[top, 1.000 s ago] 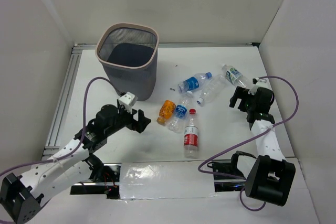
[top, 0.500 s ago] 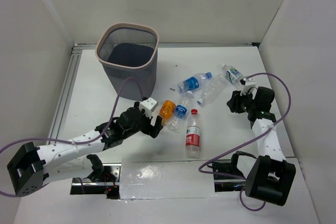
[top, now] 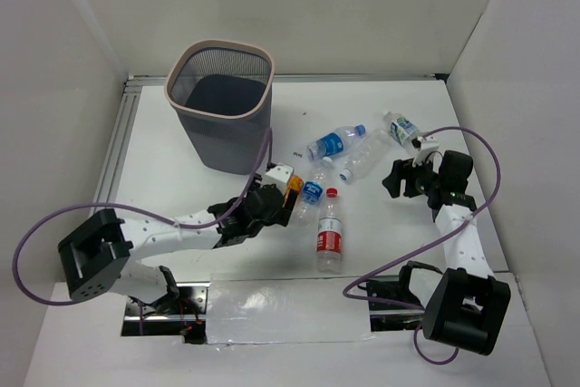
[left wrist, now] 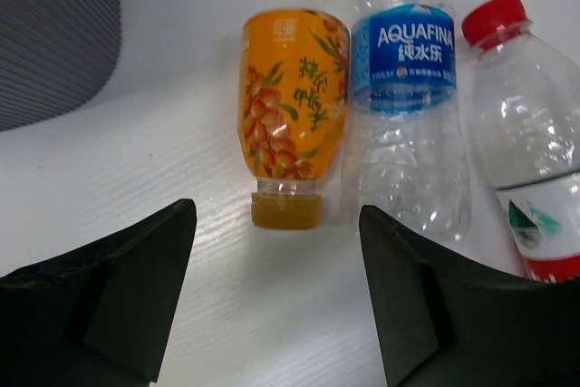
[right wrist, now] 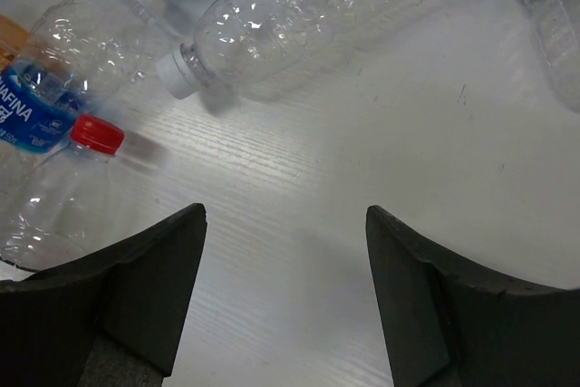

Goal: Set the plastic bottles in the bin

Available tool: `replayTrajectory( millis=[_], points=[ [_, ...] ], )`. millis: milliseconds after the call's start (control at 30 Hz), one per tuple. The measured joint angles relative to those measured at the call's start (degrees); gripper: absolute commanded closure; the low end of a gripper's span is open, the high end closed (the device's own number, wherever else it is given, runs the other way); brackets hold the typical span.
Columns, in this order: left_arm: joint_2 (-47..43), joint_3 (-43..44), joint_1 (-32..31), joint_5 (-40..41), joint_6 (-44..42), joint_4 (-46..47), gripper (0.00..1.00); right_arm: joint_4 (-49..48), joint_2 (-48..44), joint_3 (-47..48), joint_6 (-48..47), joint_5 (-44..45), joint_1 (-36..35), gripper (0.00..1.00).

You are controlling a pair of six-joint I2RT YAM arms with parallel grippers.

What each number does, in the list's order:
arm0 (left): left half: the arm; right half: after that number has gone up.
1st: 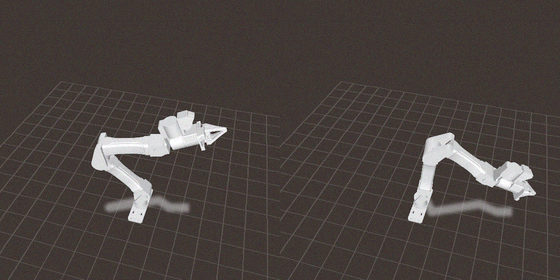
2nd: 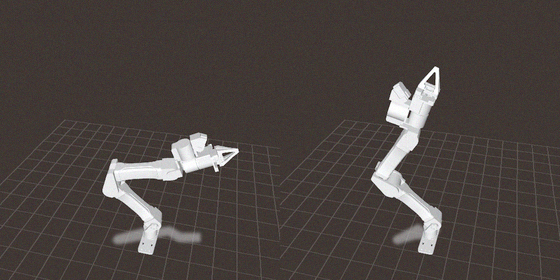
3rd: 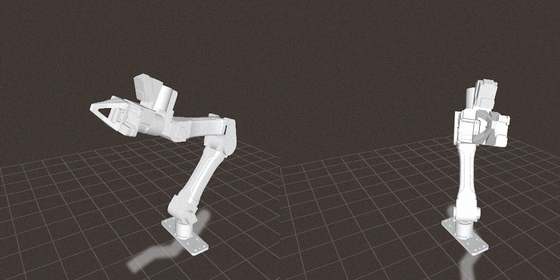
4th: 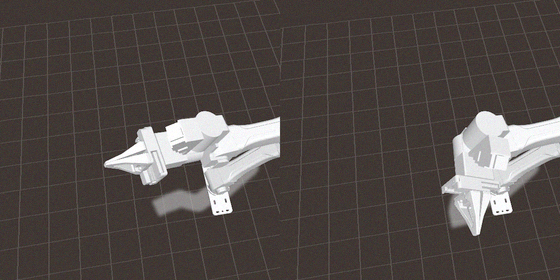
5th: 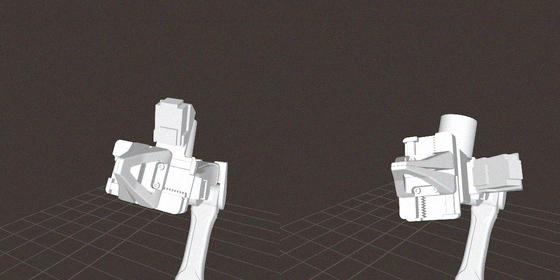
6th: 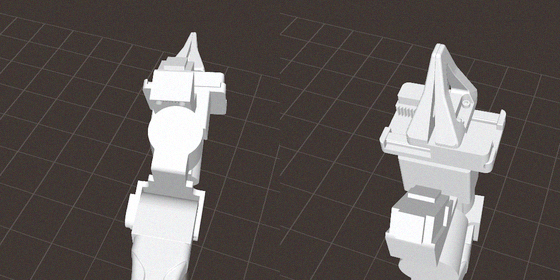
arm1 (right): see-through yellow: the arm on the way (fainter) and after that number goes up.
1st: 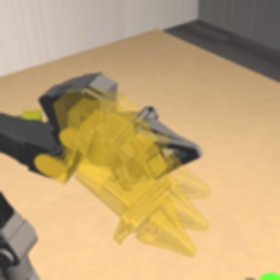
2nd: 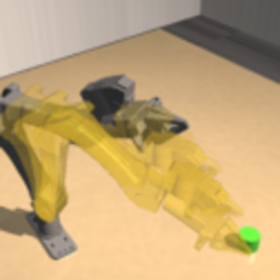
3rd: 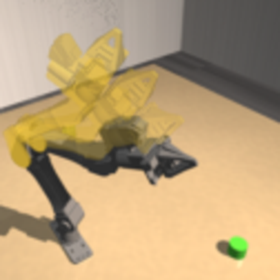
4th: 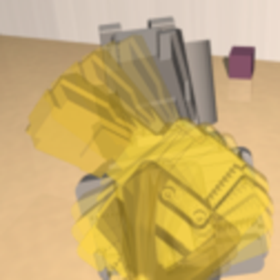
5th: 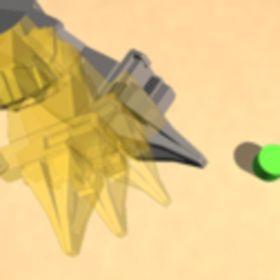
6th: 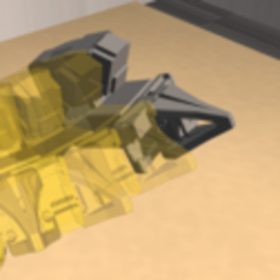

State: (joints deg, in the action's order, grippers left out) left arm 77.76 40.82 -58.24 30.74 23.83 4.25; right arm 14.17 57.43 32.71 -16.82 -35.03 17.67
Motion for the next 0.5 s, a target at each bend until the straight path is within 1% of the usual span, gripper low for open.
replayTrajectory(
  millis=[33, 100, 233, 333, 467, 500],
  points=[
    [1.5, 1.2, 0.0, 1.1, 0.1, 0.1, 0.15, 0.0, 0.1, 0.0, 0.0, -0.2, 0.0, 0.22],
    [4.3, 3.2, 0.0, 2.4, 0.0, 0.9, 0.11, 0.0, 0.2, 0.0, 0.0, -0.5, 0.0, 0.2],
    [9.7, 6.9, 0.3, 3.8, -0.3, 2.3, 0.09, 0.0, 0.2, 0.0, -0.2, -0.9, 0.0, 0.18],
    [13.9, 9.7, 2.0, 3.5, -1.1, 3.1, 0.12, 0.0, 0.2, 0.0, -0.2, -1.3, 0.0, 0.18],
    [18.5, 12.0, 5.4, 1.6, -1.3, 3.4, 0.2, 0.0, 0.2, 0.0, -0.3, -2.1, 0.0, 0.17],
    [19.4, 12.5, 6.1, 1.0, -1.4, 3.4, 0.25, 0.0, 0.2, 0.0, -0.3, -2.2, 0.0, 0.17]
  ],
)
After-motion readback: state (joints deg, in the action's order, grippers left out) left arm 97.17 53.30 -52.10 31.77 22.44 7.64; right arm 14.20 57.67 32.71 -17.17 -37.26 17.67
